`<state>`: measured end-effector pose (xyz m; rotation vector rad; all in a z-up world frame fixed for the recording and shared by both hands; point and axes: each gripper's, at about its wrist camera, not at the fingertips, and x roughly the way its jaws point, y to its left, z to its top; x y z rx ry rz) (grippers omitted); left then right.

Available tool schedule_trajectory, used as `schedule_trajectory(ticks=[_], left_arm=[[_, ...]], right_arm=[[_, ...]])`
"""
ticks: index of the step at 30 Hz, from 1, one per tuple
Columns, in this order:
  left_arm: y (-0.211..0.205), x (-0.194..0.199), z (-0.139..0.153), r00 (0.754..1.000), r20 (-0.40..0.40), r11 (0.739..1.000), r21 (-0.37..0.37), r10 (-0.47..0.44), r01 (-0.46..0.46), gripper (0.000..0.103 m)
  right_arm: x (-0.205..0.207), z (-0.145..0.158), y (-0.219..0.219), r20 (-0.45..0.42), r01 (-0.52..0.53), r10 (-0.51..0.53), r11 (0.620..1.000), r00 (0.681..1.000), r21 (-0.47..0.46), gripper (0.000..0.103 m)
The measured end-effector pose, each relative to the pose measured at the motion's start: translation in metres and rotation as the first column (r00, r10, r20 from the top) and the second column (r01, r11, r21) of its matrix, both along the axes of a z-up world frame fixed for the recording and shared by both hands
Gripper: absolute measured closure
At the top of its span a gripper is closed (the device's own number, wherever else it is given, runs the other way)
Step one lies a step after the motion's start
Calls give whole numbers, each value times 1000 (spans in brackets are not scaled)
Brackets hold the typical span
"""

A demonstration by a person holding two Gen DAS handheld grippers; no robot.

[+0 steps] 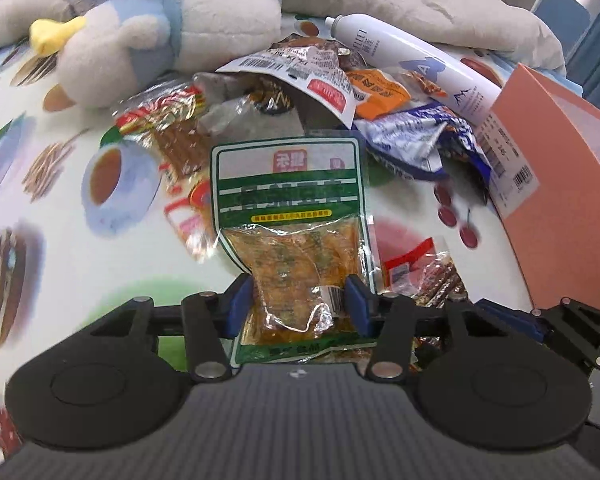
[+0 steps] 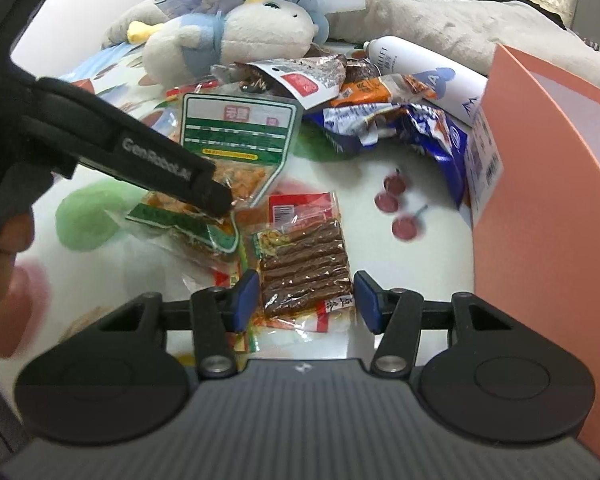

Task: Organize snacks
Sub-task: 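Carry both held snacks toward the pink box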

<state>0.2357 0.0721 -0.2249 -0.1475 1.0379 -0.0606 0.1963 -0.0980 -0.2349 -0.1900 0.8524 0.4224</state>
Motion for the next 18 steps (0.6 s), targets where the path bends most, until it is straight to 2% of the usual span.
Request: schedule_trajectory(ticks=[8, 18], left_arm=[[-7, -36, 11, 999, -7, 999, -10, 35, -35, 47], [-13, -69, 36, 998, 26, 998, -13, 60, -60, 47]], right_arm=[[-32, 4, -12, 7, -9, 9, 1000, 1000, -2, 48], [-61, 18, -15, 34, -20, 20, 1000, 999, 8, 49]])
